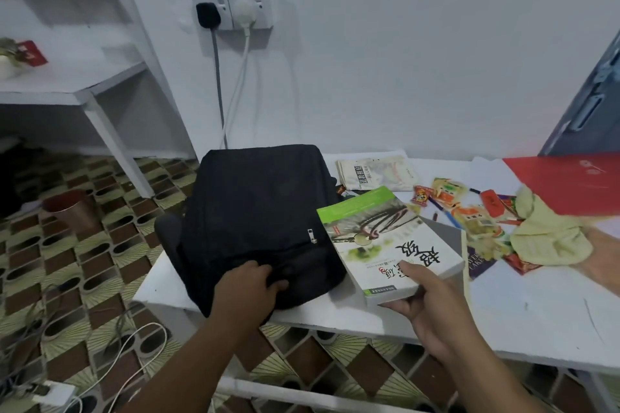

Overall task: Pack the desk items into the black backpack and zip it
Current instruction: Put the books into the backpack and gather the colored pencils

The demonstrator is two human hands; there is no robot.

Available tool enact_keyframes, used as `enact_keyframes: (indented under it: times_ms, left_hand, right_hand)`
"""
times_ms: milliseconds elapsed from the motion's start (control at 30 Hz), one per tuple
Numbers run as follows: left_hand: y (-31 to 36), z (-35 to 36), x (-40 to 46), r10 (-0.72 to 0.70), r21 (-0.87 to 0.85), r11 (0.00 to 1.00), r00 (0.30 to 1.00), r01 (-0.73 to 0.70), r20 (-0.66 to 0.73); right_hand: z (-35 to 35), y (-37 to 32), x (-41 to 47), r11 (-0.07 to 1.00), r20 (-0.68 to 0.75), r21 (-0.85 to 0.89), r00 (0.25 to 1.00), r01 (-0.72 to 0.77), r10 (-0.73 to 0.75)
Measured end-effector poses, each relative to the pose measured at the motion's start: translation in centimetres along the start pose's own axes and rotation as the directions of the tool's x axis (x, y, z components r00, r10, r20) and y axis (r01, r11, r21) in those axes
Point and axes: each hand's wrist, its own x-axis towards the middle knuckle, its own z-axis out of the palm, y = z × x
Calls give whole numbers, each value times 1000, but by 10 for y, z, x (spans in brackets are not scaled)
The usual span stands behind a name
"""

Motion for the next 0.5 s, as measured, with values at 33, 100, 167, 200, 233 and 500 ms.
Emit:
enact_keyframes:
  times_ms: [33,100,167,200,233,500]
  left_hand:
    - [10,-3,0,-24,9,1000,999,24,30]
    - [31,-6,1,-56,-29,998,997,58,59]
    - [53,-8,0,-96,-128,986,991,107,92]
    - [63,-7,0,-114,-208,968,987,136,116]
    - [70,-4,1,-144,-304,934,976,188,160]
    - [82,-33,9,-118,-795,-102,786,598,606]
  right_hand:
    - [1,0,-3,1000,3,8,1000,13,-13]
    - [2,-2,-6,999,1,26,1000,29,-29]
    - [1,-5,-9,998,-11,46,999,41,-41]
    - [-1,-6,-10,998,-18,49,999,49,-49]
    - [-4,-8,-12,997,-22,51,998,58,-57]
    - [-41,-21,-25,994,-97,25,990,106,-104]
